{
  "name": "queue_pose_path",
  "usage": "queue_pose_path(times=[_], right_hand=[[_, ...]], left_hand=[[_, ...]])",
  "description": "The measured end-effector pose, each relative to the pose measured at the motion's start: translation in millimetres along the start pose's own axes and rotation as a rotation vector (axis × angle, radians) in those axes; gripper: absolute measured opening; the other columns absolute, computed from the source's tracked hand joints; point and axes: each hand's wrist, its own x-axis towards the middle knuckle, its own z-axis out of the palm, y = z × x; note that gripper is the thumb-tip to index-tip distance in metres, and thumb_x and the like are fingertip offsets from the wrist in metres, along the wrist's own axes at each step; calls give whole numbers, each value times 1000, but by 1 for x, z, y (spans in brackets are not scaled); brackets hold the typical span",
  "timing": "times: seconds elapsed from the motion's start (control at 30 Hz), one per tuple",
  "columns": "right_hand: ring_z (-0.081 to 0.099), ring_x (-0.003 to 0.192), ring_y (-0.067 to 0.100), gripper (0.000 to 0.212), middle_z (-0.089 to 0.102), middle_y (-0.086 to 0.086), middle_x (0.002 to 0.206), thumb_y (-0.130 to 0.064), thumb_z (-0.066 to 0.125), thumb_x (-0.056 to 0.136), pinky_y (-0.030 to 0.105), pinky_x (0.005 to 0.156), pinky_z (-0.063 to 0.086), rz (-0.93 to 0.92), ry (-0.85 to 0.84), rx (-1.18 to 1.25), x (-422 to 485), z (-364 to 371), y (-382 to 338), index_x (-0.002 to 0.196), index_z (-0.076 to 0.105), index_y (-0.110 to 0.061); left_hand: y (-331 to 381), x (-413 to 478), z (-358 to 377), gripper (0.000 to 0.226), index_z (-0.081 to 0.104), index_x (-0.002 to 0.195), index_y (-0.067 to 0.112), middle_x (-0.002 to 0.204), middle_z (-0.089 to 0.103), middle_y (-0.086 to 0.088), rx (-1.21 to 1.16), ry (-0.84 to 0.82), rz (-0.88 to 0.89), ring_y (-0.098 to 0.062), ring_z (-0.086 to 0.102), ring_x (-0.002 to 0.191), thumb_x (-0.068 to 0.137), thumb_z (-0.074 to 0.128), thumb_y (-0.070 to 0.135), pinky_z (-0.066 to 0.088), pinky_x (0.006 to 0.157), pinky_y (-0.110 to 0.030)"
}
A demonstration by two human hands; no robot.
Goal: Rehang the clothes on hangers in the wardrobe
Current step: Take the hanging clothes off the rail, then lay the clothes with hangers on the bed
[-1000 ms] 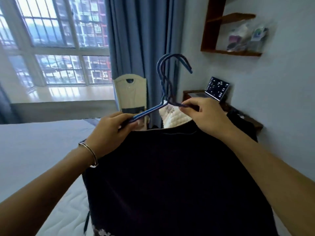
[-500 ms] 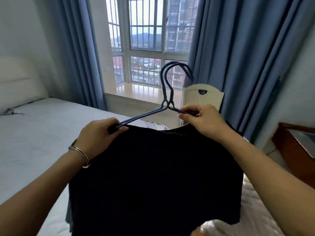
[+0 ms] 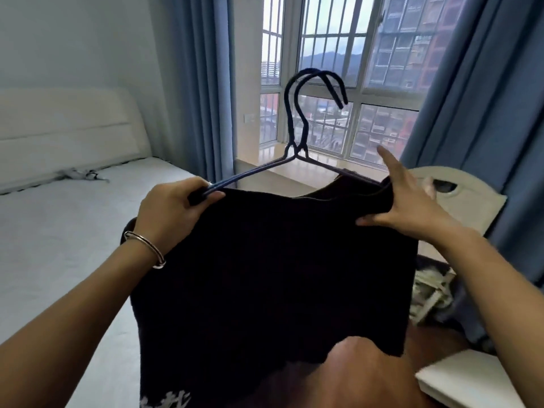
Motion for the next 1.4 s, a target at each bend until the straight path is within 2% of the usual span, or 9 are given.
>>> queue_pose_path(times=[0.1,0.23,0.37,0.57,0.77,0.93,1.07,1.27,1.4], right_hand=[[49,121,34,95,49,9,136,-31,78,69,40,101,38,24,27,13,64,14,12,141,17,-40],[55,111,33,57,60,9,120,-36,73,74,43,95,39,-4,48,-30,155,42,8,122,43,-26],[54,103,32,46,55,6,99,-33,70,77,36,79,34,-70,35,-1,222,98,4,113,46,-20],[56,93,36,39,57,15,102,-30,67,79,35,71,37,-199,-61,30,342,204,1,108,45,-17],[51,102,33,30,57,7,100,-16,62,81,40,81,38,-333,-82,73,477,318,-26,106,47,-13],[54,105,33,35,61,10,111,-24,62,81,39,79,35,-428,-323,-51,532,451,-25,109,43,-13],[57,104,29,35,62,6,112,-34,59,84,38,79,31,-385,-500,-131,549,551,-10,107,41,-14],[25,133,33,77,20,10,149,-26,63,85,48,105,29,-116,-323,167,582,657,-22,144,15,-16],[2,145,29,81,-2,10,157,-37,56,88,47,118,12,-273,-587,111,522,729,24,148,2,-24]], left_hand=[[-28,38,18,23,69,84,7,57,48,1,19,18,-39,-23,46,56,79,66,30,33,52,-24],[-71,85,43,25,68,83,9,57,51,-1,18,4,-107,-25,49,59,79,65,33,36,54,-27],[-125,104,77,30,64,81,5,63,56,-9,64,-42,-216,-29,52,61,78,65,35,40,60,-33],[-214,138,133,32,56,78,12,64,54,-7,257,-111,-457,-30,52,64,81,58,45,37,57,-30],[-312,186,194,34,54,80,13,68,54,-7,343,-7,-725,-30,52,66,82,57,47,35,55,-30],[-402,160,267,42,60,89,18,91,62,-6,693,-248,-901,-30,46,104,87,41,55,35,79,-36],[-466,127,326,45,60,95,19,112,51,-6,771,-381,-1073,-30,43,104,86,38,57,36,85,-38],[-544,151,403,42,44,124,10,134,29,-14,331,133,-1143,-31,46,115,85,60,14,35,100,-32],[-549,76,469,51,34,136,11,145,28,-14,343,-284,-1122,-30,38,129,88,52,19,27,109,-31]])
